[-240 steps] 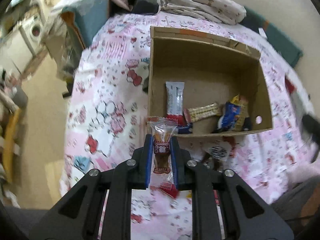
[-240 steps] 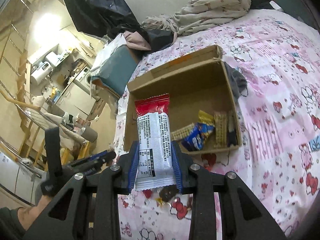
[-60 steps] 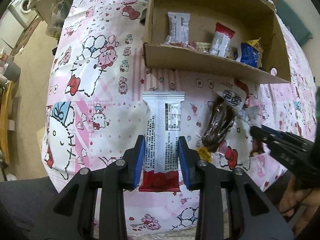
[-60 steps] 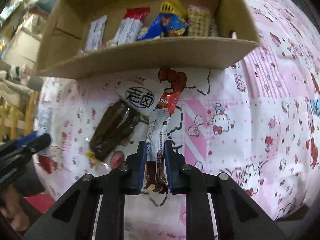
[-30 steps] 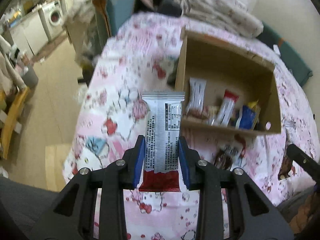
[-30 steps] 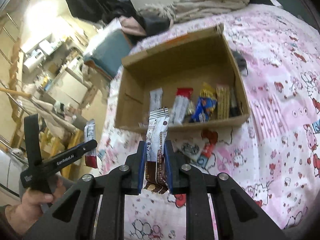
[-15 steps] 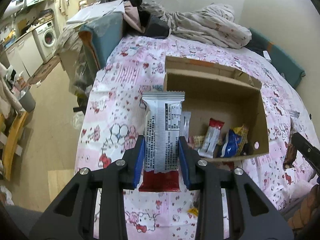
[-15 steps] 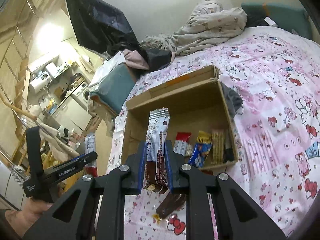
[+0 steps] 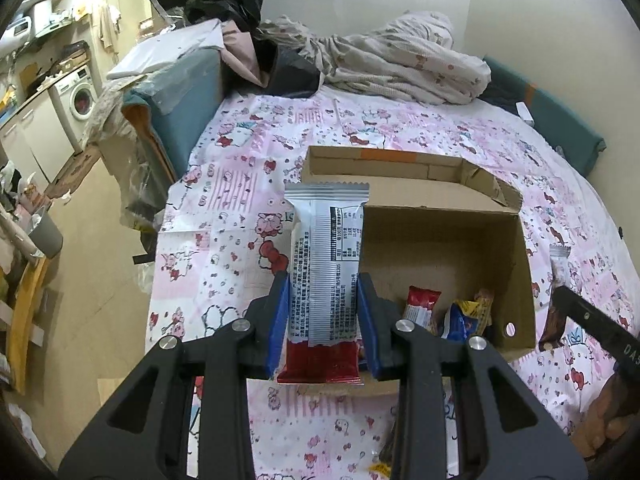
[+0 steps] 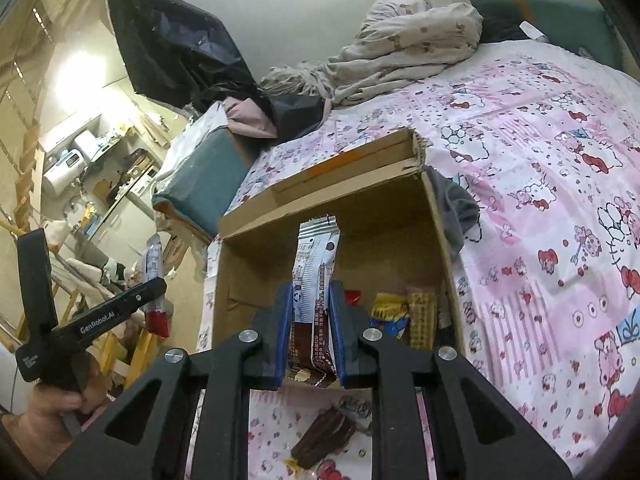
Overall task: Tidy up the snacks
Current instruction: 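Carry the white-and-red bar and chocolate bar over the box with both grippers, then lower the bars into the box and open both grippers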
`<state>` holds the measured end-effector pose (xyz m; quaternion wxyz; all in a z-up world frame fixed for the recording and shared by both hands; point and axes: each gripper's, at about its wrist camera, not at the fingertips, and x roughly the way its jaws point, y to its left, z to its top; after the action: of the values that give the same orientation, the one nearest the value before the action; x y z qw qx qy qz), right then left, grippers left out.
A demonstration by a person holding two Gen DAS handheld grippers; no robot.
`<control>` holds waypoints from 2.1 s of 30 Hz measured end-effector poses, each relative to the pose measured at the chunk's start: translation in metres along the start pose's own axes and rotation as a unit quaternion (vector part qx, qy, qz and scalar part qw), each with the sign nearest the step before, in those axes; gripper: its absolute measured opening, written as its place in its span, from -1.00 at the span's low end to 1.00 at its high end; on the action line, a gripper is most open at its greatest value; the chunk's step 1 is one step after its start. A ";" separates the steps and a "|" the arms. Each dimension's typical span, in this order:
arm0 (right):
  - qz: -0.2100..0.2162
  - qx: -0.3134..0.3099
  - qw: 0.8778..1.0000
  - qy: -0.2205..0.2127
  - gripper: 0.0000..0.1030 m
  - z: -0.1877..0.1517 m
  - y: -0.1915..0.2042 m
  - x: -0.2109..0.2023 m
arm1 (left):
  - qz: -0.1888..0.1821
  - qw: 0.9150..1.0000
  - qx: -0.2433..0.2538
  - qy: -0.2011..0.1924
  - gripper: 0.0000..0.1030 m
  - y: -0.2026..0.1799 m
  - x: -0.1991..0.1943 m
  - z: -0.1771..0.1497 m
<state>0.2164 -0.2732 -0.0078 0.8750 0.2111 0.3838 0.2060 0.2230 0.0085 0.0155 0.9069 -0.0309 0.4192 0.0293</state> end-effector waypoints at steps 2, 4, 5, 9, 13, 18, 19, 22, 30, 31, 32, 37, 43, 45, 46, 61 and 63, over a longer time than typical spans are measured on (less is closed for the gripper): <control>0.000 0.010 1.000 0.000 -0.63 0.005 -0.007 0.004 | -0.007 1.000 -0.006 0.008 -0.45 -0.002 0.008 0.003; -0.001 0.021 1.000 0.000 -0.63 0.009 -0.013 0.007 | -0.013 1.000 -0.010 0.012 -0.45 -0.004 0.015 0.004; -0.001 0.024 1.000 0.001 -0.63 0.010 -0.016 0.009 | -0.020 1.000 -0.011 0.014 -0.45 -0.006 0.021 0.004; -0.007 0.042 0.999 0.019 -0.63 0.007 -0.027 0.023 | -0.035 0.999 -0.013 0.022 -0.45 -0.007 0.040 -0.002; -0.007 0.038 0.998 0.043 -0.63 0.001 -0.023 0.038 | -0.057 0.996 -0.031 0.063 -0.45 -0.007 0.063 -0.011; 0.015 0.037 0.998 0.051 -0.62 -0.006 -0.017 0.048 | -0.042 0.996 -0.023 0.070 -0.44 -0.013 0.069 -0.022; 0.011 0.033 0.998 0.054 -0.62 -0.007 -0.016 0.050 | -0.043 0.996 -0.020 0.072 -0.44 -0.014 0.070 -0.023; 0.005 0.034 0.997 0.068 -0.62 -0.011 -0.017 0.059 | -0.043 0.996 -0.017 0.078 -0.44 -0.015 0.072 -0.026; -0.001 0.028 0.996 0.087 -0.62 -0.017 -0.015 0.068 | -0.038 0.996 -0.015 0.080 -0.43 -0.017 0.076 -0.027; -0.002 0.029 0.996 0.090 -0.62 -0.017 -0.015 0.069 | -0.037 0.996 -0.014 0.079 -0.43 -0.017 0.076 -0.028; -0.001 0.031 0.995 0.092 -0.62 -0.017 -0.016 0.070 | -0.036 0.996 -0.012 0.078 -0.43 -0.017 0.076 -0.028; -0.003 0.031 0.995 0.093 -0.62 -0.018 -0.015 0.071 | -0.033 0.997 -0.009 0.076 -0.43 -0.017 0.076 -0.029; -0.001 0.031 0.995 0.091 -0.61 -0.017 -0.016 0.071 | -0.032 0.997 -0.007 0.071 -0.43 -0.017 0.075 -0.028; 0.000 0.031 0.995 0.091 -0.61 -0.017 -0.015 0.071 | -0.031 0.997 -0.006 0.070 -0.43 -0.017 0.075 -0.028; 0.002 0.031 0.995 0.090 -0.61 -0.017 -0.015 0.071 | -0.031 0.997 -0.006 0.071 -0.43 -0.016 0.075 -0.028; -0.004 0.037 0.998 0.043 0.72 -0.008 -0.015 0.054 | -0.027 0.999 -0.014 0.042 0.77 -0.015 0.060 -0.022; -0.002 0.039 0.999 0.036 0.72 -0.008 -0.015 0.051 | -0.024 0.999 -0.015 0.040 0.77 -0.014 0.058 -0.021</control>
<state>0.2449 -0.2578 -0.0502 0.8520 0.2369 0.4234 0.1970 0.2460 -0.0052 -0.0419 0.8895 -0.0558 0.4533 0.0121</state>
